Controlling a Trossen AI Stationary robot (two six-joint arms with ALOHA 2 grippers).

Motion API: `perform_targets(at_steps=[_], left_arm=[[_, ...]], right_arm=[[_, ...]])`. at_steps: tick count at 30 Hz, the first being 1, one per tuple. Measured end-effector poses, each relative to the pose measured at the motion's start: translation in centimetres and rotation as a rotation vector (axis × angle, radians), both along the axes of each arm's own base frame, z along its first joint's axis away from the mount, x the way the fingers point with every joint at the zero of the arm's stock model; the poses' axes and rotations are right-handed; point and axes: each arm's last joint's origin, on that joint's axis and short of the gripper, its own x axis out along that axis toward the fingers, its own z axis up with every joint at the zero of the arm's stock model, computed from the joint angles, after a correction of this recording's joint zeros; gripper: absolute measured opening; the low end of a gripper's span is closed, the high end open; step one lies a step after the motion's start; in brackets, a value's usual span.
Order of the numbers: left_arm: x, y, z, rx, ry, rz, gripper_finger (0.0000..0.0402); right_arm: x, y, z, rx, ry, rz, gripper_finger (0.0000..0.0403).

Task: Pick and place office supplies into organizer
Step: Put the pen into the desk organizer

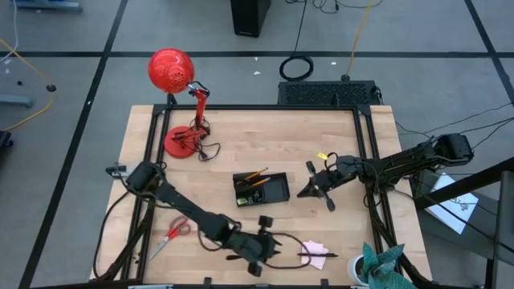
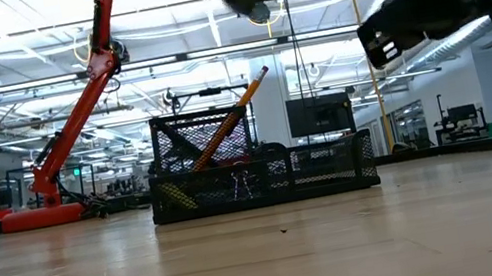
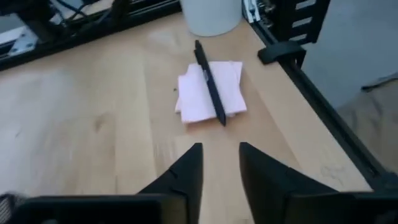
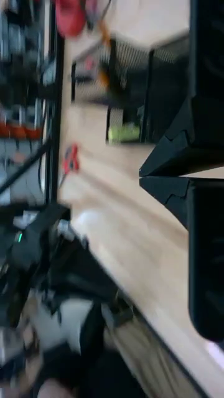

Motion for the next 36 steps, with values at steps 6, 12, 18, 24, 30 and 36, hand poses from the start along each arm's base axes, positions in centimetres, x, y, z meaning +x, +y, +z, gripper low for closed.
perform_targets(at_steps=[6, 12, 18, 24, 30, 36], left_arm=[[2.3, 1.2, 1.5, -0.090, -0.042, 0.019, 0.0190], [2.9, 2.8, 1.3, -0.112, 0.001, 0.052, 0.0226], [3.0, 2.4, 1.6, -0.188, -0.008, -0.017, 0.0228], [3.2, 2.2, 2.0, -0.240, -0.044, -0.045, 0.0228], [3.5, 2.1, 1.4, -0.273, -0.043, -0.025, 0.0228], [2.0, 1.9, 1.5, -0.058, 0.007, 0.083, 0.0227]], right_arm=[[-0.2, 0.5, 0.0, -0.012, 0.006, 0.042, 0.0004], [-0.2, 0.5, -0.1, -0.019, 0.013, 0.010, 0.0004], [0.0, 0.2, 0.0, -0.057, -0.006, -0.079, 0.0004], [0.0, 0.2, 0.7, -0.047, -0.077, -0.086, 0.0004], [-0.4, 0.1, 1.5, -0.014, -0.106, -0.117, 0.0004], [-0.6, 0.5, 1.6, -0.055, -0.113, -0.088, 0.0004]])
